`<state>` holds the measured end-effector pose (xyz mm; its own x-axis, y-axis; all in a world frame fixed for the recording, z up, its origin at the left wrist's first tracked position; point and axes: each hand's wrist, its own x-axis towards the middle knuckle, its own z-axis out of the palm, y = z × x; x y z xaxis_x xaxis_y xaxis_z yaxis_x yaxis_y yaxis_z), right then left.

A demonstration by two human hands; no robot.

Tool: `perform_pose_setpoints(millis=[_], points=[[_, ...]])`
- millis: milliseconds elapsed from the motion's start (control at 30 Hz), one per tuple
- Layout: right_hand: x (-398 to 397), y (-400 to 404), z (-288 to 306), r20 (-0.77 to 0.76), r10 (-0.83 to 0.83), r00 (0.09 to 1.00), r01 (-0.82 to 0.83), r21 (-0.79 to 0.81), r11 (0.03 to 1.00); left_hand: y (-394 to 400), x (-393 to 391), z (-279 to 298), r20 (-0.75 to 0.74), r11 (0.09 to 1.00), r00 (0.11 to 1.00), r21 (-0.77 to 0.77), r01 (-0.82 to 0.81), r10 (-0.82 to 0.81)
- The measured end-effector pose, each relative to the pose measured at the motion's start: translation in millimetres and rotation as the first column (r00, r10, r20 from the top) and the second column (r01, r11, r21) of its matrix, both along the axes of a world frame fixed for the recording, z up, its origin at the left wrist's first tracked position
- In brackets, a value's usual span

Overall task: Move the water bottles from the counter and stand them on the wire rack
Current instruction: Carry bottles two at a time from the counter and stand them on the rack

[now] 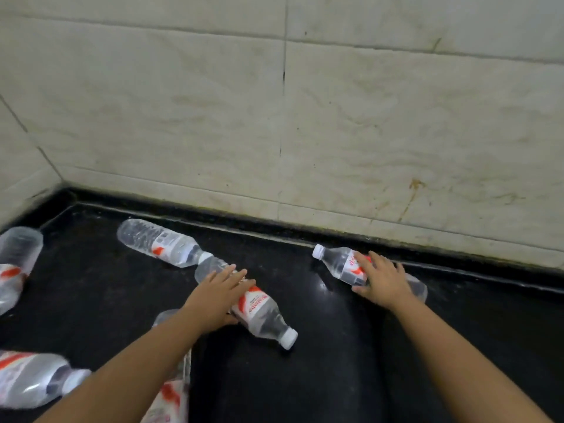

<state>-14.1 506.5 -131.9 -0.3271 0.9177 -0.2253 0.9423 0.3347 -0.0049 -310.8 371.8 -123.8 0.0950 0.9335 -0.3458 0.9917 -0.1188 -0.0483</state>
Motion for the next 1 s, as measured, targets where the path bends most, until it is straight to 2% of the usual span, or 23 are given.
perform_pose_setpoints(millis=[100,200,367,467,600,667,800,900,1000], points=[[-5.3,-1.1,-5.3,0.07,0.005,0.998,-0.011,0.083,0.997,19.8,-11.3,-4.6,0.013,0.992,0.993,-0.039,0.116,-0.116],[0.5,-19.8,-1.4,0.033,-0.014,0.999,0.013,0.031,0.999,30.8,-13.7,-1.4,0.04,0.983,0.983,-0.021,0.182,-0.181],[50.4,-95.5,6.1,0.051,-0.036,0.998,0.042,-0.119,0.992,17.0,26.3,-4.6,0.207,0.998,0.976,-0.003,0.069,-0.067],[89.4,-145.2,14.4,0.041,-0.128,0.991,0.134,-0.24,0.961,-1.3,74.5,-6.8,0.273,0.994,0.959,-0.055,0.093,-0.075],[129.0,-199.3,21.5,-0.047,-0.339,0.94,0.304,-0.337,0.891,-37.0,133.3,-11.1,0.351,0.983,0.927,-0.071,0.167,-0.132],[135.7,-216.3,18.5,-0.059,-0.358,0.932,0.329,-0.278,0.903,-48.1,148.8,-14.1,0.371,0.979,0.91,-0.019,0.204,-0.182],[127.2,-229.6,7.2,-0.059,-0.278,0.959,0.275,-0.049,0.96,-51.3,155.1,-16.5,0.368,0.933,0.857,0.139,0.332,-0.36],[117.6,-231.0,-1.7,-0.024,-0.224,0.974,0.224,0.009,0.975,-47.2,153.1,-18.1,0.338,0.921,0.857,0.158,0.356,-0.389],[124.2,-223.8,-0.9,-0.03,-0.244,0.969,0.246,0.072,0.967,-49.1,155.3,-18.5,0.288,0.903,0.856,0.17,0.395,-0.429]])
